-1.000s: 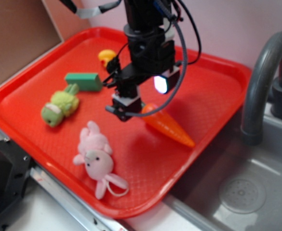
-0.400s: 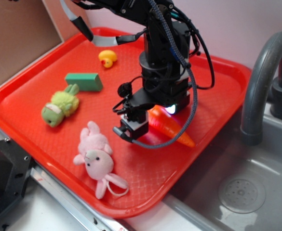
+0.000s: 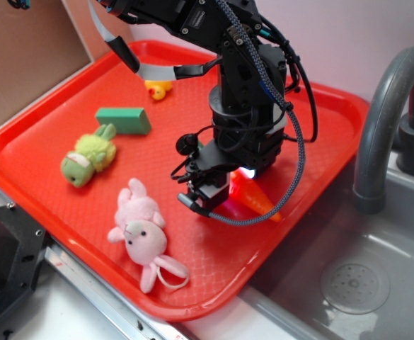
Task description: Grab the carrot.
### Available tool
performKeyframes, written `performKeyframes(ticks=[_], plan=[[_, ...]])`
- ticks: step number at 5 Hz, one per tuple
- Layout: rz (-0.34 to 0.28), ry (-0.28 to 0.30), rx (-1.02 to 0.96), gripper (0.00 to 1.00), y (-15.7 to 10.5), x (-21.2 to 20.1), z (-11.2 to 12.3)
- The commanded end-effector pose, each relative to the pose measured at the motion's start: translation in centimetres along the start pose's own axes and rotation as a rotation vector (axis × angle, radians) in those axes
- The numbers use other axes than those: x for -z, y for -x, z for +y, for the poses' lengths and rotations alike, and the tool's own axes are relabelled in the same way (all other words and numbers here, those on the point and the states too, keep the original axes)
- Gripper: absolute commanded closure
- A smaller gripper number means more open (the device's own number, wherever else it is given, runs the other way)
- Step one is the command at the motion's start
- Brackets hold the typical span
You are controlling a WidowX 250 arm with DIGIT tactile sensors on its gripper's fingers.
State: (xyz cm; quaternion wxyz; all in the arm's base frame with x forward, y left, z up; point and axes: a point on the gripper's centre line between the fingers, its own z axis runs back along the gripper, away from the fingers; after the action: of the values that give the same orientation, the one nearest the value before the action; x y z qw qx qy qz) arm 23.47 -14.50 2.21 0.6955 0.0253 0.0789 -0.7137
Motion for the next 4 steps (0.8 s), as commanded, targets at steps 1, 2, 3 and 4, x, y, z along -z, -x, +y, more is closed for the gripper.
performKeyframes(ticks=[1, 2, 3, 4], plan=[[-0.095, -0.069, -0.267, 1.0, 2.9, -4.3, -0.4], [-0.145, -0.117, -0.52, 1.0, 6.8, -8.7, -0.5], [-0.17, -0.179, -0.776, 1.0, 10.1, -13.0, -2.9], [-0.268, -0.122, -1.028, 1.0, 12.0, -16.0, -5.9]])
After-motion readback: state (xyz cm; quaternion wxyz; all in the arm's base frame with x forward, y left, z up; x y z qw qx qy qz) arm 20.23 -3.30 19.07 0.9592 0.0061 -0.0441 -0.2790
